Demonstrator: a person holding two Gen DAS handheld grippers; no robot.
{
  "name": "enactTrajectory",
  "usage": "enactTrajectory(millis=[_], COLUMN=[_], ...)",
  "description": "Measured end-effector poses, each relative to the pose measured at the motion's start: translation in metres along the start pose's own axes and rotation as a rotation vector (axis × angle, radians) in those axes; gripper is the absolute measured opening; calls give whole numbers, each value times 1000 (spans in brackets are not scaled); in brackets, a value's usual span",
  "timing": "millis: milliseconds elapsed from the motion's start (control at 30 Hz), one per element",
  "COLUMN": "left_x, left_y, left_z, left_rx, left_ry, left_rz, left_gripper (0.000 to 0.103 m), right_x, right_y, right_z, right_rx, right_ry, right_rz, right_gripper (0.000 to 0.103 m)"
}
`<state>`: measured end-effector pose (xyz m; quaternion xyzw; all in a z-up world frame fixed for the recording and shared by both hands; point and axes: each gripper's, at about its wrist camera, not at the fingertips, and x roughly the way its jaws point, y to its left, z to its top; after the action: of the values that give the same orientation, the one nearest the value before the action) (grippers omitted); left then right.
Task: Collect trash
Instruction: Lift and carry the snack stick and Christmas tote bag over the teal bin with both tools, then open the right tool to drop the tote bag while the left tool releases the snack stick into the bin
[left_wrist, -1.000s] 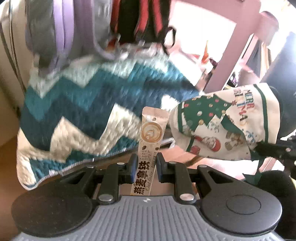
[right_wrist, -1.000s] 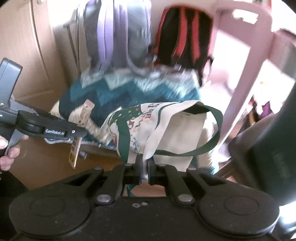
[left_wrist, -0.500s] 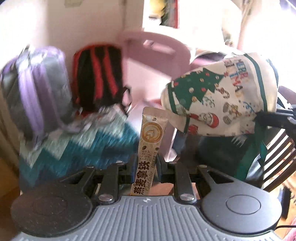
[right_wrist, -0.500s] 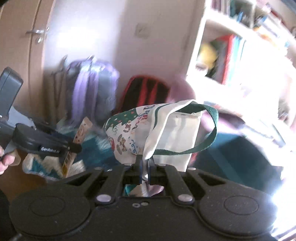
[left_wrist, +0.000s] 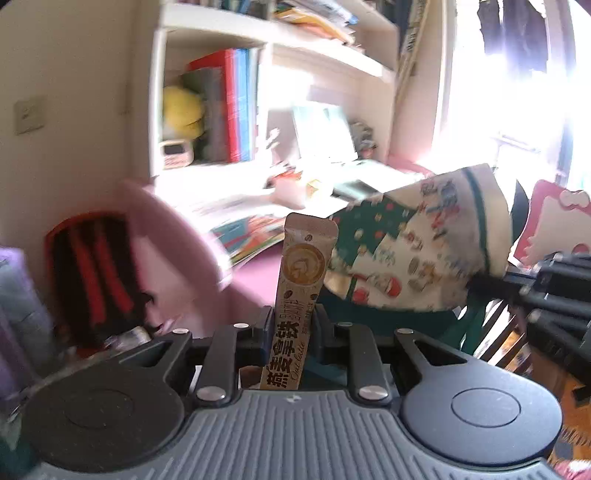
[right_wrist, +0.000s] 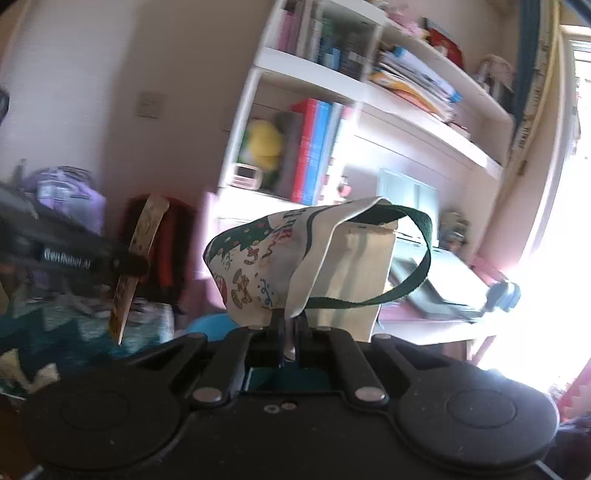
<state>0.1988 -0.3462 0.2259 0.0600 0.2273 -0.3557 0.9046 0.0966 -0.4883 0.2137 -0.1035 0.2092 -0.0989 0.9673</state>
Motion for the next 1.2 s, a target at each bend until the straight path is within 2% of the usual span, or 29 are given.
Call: enactTrajectory(millis=[133, 233, 433, 667, 800, 867, 1000, 1200], left_x=[35, 65, 127, 165, 165, 166, 159, 131], left_y=[-30, -45, -62, -65, -63, -64, -64, -67], left_z=[24, 30, 3, -31, -44, -47, -51, -50], left_rx=[3, 6, 34, 60, 57, 57, 60, 71], left_ry=[-4, 18, 137, 251, 297, 308, 305, 273], left_rz=[-40, -62, -83, -72, -79, -74, -63, -83], left_gripper=[21, 21, 21, 21, 21, 22, 22, 25], right_x=[23, 39, 75, 102, 103, 102, 100, 74], right_y=[-23, -29, -19, -12, -14, -19, -33, -41], right_z=[-7, -17, -47, -68, -72, -74, -75, -75], right_rx=[-10, -58, -168, -135, -82, -32, 67, 158], right_ry=[49, 97, 224, 324, 341, 348, 337, 284], right_rz=[-31, -21, 57, 174, 186, 185, 181, 181], right_gripper=[4, 4, 4, 9, 20, 29, 33, 39])
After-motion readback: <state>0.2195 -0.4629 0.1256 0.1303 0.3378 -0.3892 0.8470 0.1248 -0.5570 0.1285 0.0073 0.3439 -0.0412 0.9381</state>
